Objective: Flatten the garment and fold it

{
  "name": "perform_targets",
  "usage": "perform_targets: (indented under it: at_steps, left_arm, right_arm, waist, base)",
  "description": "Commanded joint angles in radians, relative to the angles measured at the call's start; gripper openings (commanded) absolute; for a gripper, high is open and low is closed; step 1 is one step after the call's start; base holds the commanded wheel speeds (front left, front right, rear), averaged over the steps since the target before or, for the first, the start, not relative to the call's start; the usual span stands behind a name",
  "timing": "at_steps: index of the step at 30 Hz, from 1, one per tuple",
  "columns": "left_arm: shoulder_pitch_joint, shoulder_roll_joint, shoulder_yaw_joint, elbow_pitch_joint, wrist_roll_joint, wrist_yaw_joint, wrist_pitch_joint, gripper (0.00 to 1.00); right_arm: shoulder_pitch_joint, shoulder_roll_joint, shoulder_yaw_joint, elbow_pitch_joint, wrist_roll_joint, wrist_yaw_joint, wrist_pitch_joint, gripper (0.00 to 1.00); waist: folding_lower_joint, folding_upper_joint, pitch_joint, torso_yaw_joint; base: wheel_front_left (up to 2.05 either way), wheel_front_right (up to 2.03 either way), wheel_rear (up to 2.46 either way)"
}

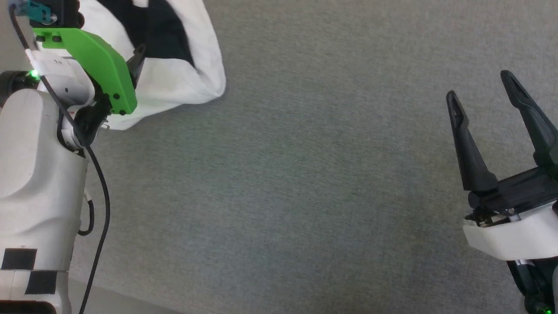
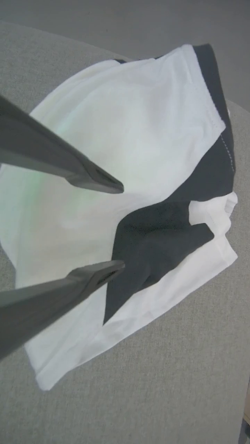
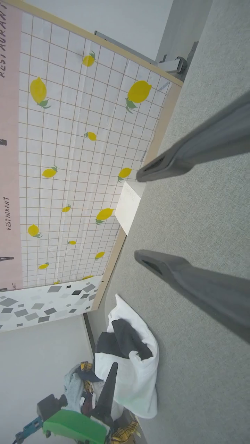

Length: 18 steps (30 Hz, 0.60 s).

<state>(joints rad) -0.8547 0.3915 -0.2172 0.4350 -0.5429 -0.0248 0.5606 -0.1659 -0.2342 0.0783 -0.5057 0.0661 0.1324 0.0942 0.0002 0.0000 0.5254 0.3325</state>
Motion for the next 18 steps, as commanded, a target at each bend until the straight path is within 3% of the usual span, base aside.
perform_targets:
  at_steps: [1,10,12,18]
  left_arm:
    - [-0.012,0.008,-0.001,-0.001,-0.006,0.014,0.021,1.0]
    - [0.031,0.055,-0.03,-0.001,0.015,0.074,0.171,1.0]
    - [0.043,0.061,-0.03,-0.003,0.009,0.071,0.18,0.0]
    - [0.046,0.096,-0.023,-0.01,0.008,0.042,0.146,0.0]
  right_arm:
    - [-0.021,0.0,-0.001,-0.012,0.004,-0.002,0.004,1.0]
    - [-0.051,0.002,-0.005,-0.019,0.011,-0.002,-0.004,1.0]
    - [-0.05,0.004,-0.01,-0.016,0.012,-0.002,-0.008,1.0]
    - [-0.044,0.018,-0.02,0.011,0.019,-0.002,-0.034,1.0]
  waist:
    - [-0.0002,0.0,0.043,-0.033]
    - [-0.0002,0.0,0.076,-0.06]
    - [-0.0002,0.0,0.076,-0.065]
    - [-0.0002,0.0,0.037,-0.07]
  base:
    - [0.0,0.0,0.0]
    - [0.0,0.0,0.0]
    - [0.0,0.0,0.0]
    - [0.0,0.0,0.0]
